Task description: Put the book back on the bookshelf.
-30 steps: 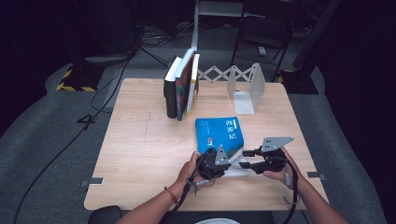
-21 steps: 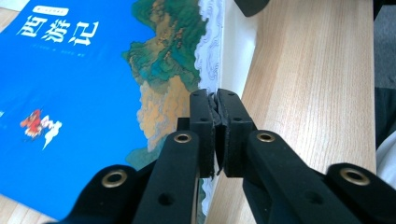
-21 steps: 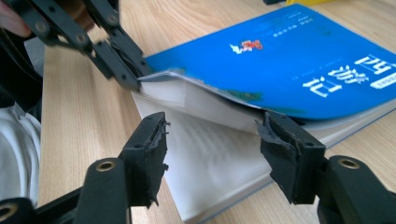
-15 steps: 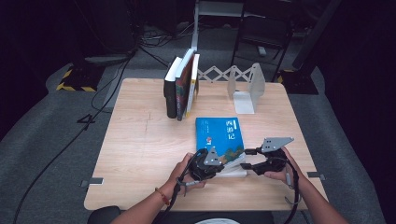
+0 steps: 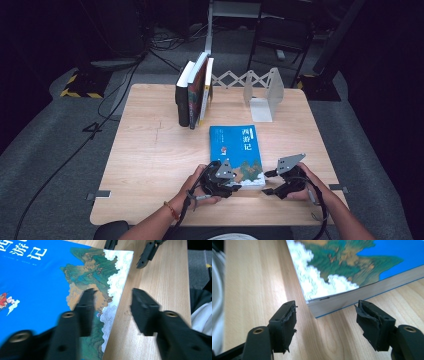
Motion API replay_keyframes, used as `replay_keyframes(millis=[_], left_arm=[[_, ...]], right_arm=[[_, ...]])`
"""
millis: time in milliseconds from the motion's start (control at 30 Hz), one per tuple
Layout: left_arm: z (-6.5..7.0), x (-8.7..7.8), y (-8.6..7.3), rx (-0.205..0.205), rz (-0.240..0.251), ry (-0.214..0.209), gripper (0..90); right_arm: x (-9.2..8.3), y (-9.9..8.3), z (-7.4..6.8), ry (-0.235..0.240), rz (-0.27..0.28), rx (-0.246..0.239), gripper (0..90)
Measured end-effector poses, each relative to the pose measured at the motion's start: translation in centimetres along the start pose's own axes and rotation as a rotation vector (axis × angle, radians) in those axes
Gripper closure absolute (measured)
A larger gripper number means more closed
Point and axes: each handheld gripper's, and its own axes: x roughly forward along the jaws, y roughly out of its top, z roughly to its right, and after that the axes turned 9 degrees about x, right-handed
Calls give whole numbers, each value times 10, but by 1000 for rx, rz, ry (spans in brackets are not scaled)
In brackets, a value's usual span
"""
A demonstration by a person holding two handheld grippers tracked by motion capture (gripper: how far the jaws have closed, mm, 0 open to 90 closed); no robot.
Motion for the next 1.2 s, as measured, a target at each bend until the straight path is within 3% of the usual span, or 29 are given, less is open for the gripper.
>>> replay_keyframes(millis=[133, 200, 300, 533, 567, 600, 633, 700, 1033, 1167, 1200], left_arm=[[0, 5, -1, -11, -21, -11, 432], [1, 7, -1, -19, -24, 2, 344], [1, 9, -1, -18, -37, 9, 311], [5, 18, 1, 2, -56, 10, 301], [5, 19, 1, 1, -56, 11, 300], [5, 19, 2, 1, -61, 14, 299], [5, 20, 2, 4, -56, 17, 298], [5, 22, 3, 1, -54, 18, 298], [6, 31, 12, -10, -53, 75, 292], [5, 33, 15, -30, -60, 111, 329], [5, 33, 15, -28, -61, 127, 384]], right_arm=[[5, 1, 0, -32, 8, 13, 420], [7, 2, -2, -31, 7, 18, 424], [5, 2, -2, -37, 12, 12, 432], [-6, 8, -2, -11, 85, 60, 444], [-8, 10, -2, -6, 108, 70, 461], [-10, 11, -3, -21, 131, 84, 550], [-11, 13, -2, -47, 146, 91, 570], [-12, 16, -3, -45, 166, 94, 569], [-15, 28, -6, -47, 204, 85, 559], [-15, 33, -7, -48, 201, 79, 559], [-15, 34, -7, -48, 201, 81, 559]])
